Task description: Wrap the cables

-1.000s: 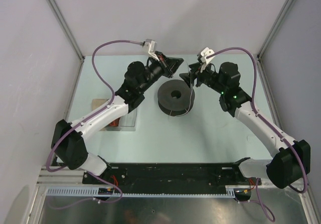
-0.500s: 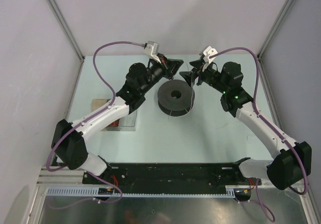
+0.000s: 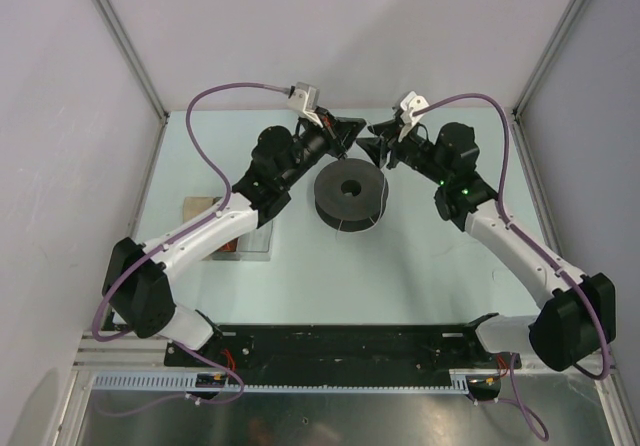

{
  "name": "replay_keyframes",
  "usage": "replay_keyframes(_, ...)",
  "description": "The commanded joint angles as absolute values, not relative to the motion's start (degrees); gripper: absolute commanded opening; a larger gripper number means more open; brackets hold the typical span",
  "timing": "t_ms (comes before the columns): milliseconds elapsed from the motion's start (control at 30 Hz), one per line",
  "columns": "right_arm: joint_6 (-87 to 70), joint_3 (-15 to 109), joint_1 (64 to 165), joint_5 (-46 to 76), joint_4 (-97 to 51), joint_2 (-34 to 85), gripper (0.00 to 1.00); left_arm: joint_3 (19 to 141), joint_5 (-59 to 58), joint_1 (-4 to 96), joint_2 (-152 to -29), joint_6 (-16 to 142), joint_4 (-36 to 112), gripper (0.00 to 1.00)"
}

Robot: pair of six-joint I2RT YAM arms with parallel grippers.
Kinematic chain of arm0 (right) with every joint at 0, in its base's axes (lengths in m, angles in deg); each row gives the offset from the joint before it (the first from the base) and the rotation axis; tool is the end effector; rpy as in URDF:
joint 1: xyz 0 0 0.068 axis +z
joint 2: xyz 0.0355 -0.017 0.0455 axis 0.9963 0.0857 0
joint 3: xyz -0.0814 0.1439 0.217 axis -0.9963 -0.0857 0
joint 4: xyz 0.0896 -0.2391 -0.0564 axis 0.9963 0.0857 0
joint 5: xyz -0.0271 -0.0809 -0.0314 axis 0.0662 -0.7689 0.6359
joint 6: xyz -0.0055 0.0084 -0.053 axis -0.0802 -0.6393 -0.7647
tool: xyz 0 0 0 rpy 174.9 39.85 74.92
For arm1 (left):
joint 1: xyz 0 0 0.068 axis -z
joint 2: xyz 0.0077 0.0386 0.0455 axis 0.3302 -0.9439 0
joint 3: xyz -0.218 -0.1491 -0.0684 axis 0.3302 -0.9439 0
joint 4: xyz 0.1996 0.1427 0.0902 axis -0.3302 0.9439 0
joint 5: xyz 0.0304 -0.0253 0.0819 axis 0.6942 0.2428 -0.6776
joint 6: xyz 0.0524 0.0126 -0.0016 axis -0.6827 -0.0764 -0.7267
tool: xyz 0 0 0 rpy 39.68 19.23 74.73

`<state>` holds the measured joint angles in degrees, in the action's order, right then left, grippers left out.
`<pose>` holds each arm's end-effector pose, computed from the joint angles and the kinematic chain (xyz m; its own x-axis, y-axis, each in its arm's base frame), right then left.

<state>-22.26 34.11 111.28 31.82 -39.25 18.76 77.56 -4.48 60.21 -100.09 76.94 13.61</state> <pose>0.2679 0.1480 0.3855 0.1557 -0.0455 -0.9867 -0.7550 0.6387 -0.1486 0.2679 -0.2358 0.3909 -0.1672 -0.4135 -0.8950 0.7048 0.5846 -0.4018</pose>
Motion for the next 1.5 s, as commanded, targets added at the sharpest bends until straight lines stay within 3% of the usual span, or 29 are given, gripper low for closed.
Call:
replay_keyframes(0, -22.19, 36.52, 111.81, 32.04, -42.83, 19.20, 0.43, 77.32, -7.26, 60.55, -99.48, 74.58, 10.36, 0.00)
replay_keyframes(133, -22.22, 36.99, 112.11, 31.40, -43.37, 19.91, 0.33, 77.39, -8.20, 60.57, -99.87, 74.19, 10.36, 0.00)
replay_keyframes(433, -22.94, 37.80, 113.55, 29.45, -44.09, 21.17, 0.30, 77.57, -9.55, 60.82, -100.53, 73.36, 10.36, 0.00)
replay_keyframes(667, -23.17, 37.93, 113.64, 28.29, -43.98, 21.25, 0.17, 77.78, -10.09, 60.82, -101.21, 73.09, 10.37, 0.00)
replay_keyframes(967, -22.35, 37.95, 113.43, 27.78, -43.86, 21.31, 0.19, 77.29, -9.80, 60.81, -101.07, 73.42, 10.37, 0.00)
replay_keyframes(1167, -22.30, 38.00, 113.08, 27.72, -43.26, 21.26, 0.01, 77.64, -9.40, 60.63, -101.25, 73.53, 10.43, 0.00)
replay_keyframes(1233, -21.78, 37.95, 112.21, 27.72, -42.31, 21.14, 0.00, 77.57, -8.24, 59.83, -100.93, 73.92, 10.49, 0.11)
replay_keyframes(1367, -21.12, 37.97, 108.76, 29.38, -39.24, 20.36, 0.00, 77.15, -1.20, 56.57, -99.17, 75.14, 12.45, 0.48)
replay_keyframes(1467, -22.38, 37.86, 105.18, 31.04, -35.53, 19.07, 0.00, 76.16, 6.35, 52.58, -97.56, 75.24, 16.91, 0.64)
